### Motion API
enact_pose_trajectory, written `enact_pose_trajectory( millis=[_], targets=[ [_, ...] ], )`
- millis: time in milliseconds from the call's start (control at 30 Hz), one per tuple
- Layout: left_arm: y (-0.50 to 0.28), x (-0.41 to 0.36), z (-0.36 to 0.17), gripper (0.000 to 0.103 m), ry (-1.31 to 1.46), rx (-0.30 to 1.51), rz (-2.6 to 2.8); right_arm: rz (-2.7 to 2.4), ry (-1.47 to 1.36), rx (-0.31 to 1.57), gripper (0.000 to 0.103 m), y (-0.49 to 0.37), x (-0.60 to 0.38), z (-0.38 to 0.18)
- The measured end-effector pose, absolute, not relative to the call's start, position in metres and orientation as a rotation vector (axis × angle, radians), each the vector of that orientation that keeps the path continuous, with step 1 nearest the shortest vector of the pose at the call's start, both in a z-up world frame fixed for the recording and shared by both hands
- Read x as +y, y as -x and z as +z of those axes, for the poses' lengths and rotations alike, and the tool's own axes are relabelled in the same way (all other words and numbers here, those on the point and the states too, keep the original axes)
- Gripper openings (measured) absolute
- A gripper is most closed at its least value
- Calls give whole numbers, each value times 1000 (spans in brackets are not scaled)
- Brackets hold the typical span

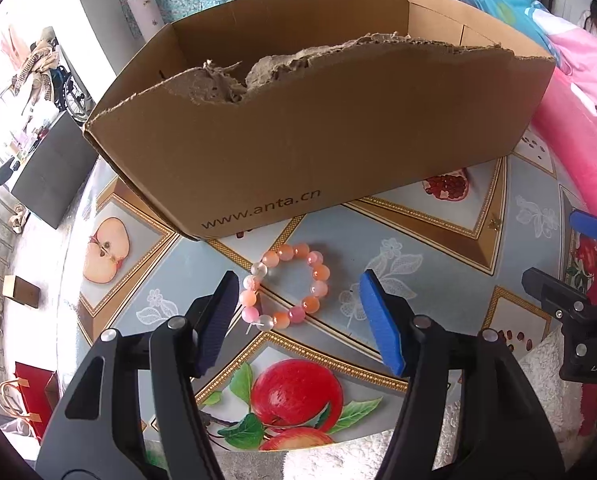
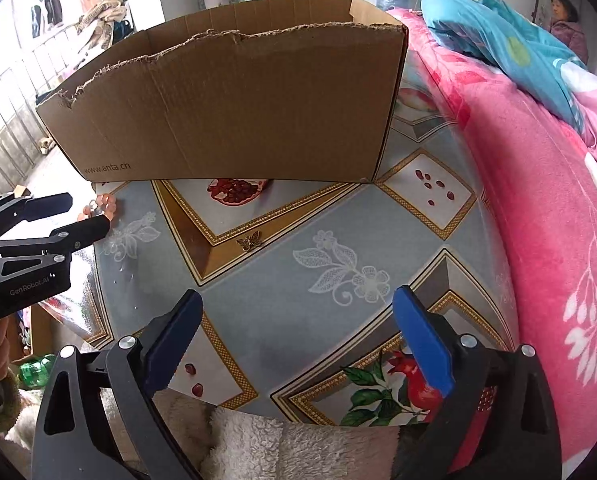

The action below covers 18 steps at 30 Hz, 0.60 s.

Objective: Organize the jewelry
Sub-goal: 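Move both open grippers back to the pink-orange bead bracelet on the table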

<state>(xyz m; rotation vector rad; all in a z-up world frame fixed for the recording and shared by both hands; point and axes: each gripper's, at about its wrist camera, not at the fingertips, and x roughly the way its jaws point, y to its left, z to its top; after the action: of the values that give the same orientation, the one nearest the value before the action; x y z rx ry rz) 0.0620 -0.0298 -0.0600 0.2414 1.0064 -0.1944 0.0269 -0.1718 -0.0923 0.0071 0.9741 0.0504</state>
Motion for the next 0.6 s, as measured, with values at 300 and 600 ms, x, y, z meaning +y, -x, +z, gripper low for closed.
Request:
enact_pose_trajectory(
  millis=[300,600],
  targets=[
    [-66,-26,-63,60,-243,999,-184,50,-2,1015,96,-38,-169,-103],
    [-62,-8,-56,60,-120,946,-319,24,10,997,97,-38,-167,-107]
  ],
)
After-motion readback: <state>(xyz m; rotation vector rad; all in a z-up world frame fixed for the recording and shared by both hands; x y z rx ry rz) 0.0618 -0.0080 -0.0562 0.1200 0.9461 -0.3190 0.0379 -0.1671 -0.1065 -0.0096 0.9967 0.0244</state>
